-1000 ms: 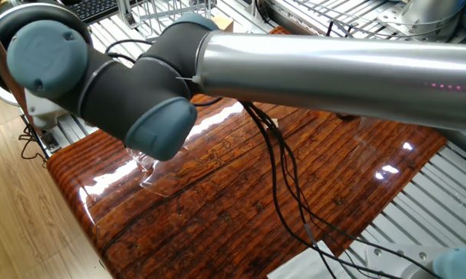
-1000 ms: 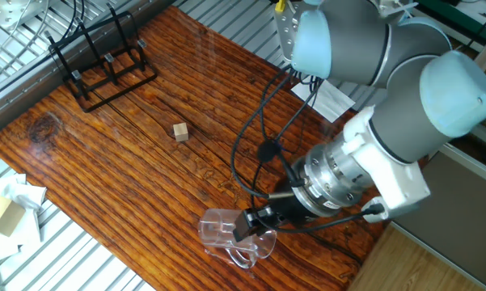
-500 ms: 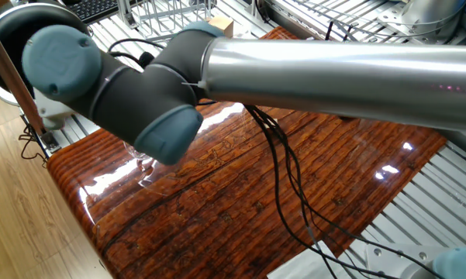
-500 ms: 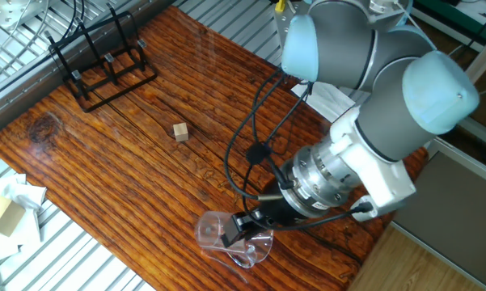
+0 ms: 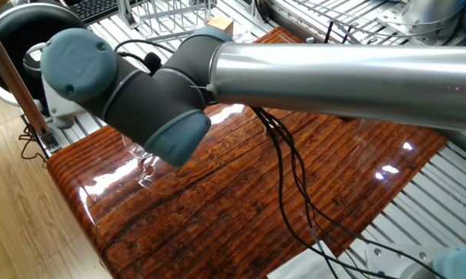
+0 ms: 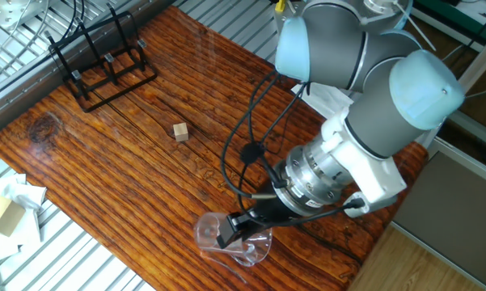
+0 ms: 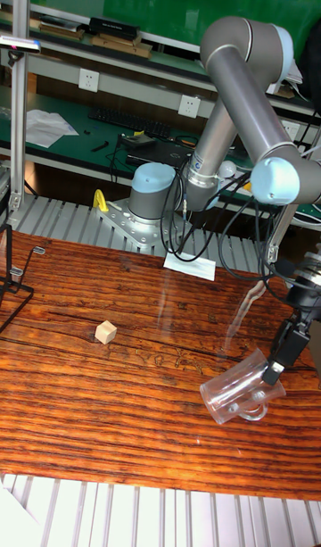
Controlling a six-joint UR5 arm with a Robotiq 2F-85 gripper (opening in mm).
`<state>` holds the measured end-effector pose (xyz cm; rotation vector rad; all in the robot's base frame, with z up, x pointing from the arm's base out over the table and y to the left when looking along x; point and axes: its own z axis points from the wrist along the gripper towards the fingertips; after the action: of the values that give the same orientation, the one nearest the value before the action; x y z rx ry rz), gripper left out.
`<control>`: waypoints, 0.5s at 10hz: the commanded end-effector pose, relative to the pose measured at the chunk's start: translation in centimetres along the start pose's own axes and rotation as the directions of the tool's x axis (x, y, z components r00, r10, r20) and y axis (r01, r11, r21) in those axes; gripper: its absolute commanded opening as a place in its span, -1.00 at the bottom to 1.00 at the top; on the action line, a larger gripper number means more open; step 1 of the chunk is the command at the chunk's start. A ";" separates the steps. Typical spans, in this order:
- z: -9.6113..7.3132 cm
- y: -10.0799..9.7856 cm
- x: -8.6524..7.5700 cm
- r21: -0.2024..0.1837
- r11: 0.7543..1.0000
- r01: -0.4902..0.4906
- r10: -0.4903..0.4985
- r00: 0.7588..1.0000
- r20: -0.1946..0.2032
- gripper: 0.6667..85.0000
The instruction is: Take the cup off the cup rack
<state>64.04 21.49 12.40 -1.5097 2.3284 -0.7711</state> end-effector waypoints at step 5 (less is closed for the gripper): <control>-0.2 -1.6 0.0 0.021 1.000 0.003 -0.003 0.999 0.035 0.06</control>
<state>64.74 21.23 13.14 -1.5168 2.2952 -0.7709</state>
